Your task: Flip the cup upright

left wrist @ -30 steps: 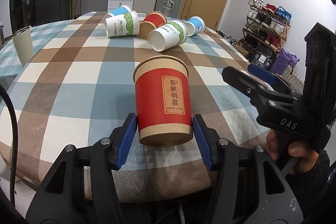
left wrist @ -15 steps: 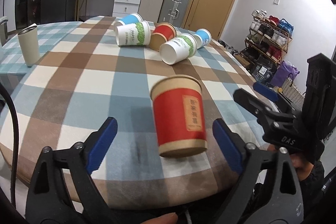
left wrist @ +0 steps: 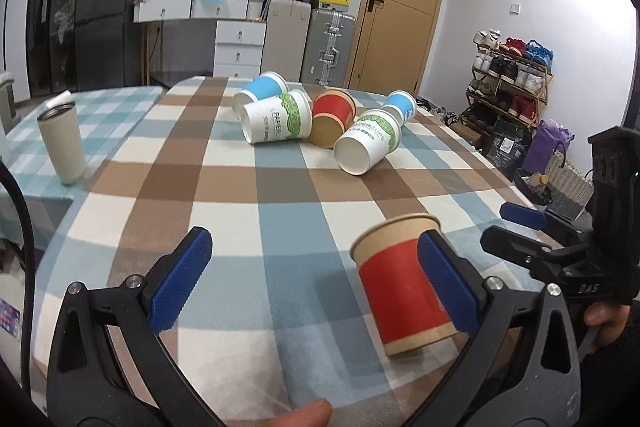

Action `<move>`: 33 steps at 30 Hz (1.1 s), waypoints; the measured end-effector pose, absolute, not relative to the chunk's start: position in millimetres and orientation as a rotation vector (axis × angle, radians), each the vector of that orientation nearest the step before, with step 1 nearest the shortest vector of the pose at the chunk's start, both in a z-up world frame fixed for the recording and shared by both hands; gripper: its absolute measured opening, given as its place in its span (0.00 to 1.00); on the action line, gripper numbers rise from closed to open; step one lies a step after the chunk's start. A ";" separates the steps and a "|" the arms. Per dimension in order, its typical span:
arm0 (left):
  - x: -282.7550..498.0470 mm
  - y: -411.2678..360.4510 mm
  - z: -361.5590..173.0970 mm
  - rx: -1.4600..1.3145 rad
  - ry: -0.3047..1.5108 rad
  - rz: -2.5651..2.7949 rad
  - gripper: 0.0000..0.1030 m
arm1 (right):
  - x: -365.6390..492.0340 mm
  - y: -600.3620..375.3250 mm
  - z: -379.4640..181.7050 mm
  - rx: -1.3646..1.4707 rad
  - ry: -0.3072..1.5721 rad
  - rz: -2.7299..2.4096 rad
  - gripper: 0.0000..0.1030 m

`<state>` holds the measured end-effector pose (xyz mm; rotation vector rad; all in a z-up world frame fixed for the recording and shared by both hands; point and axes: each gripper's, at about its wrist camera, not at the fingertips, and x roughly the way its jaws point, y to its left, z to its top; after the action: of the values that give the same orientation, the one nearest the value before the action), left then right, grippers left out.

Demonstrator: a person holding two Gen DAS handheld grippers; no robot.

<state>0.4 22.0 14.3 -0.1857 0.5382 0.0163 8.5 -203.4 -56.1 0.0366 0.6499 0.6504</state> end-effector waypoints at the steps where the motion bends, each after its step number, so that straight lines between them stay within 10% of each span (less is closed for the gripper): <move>1: 2.7 23.5 14.0 -0.171 0.528 0.022 0.99 | 8.8 -202.1 -56.0 0.038 0.656 0.650 1.00; 33: 9.7 44.7 -15.9 -0.171 0.547 0.036 0.99 | 52.8 -143.1 -80.2 0.298 1.134 0.874 0.86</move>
<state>9.7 44.7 -15.9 -0.1713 0.5472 0.0357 52.8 -143.1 -80.2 0.2978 1.1340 0.8742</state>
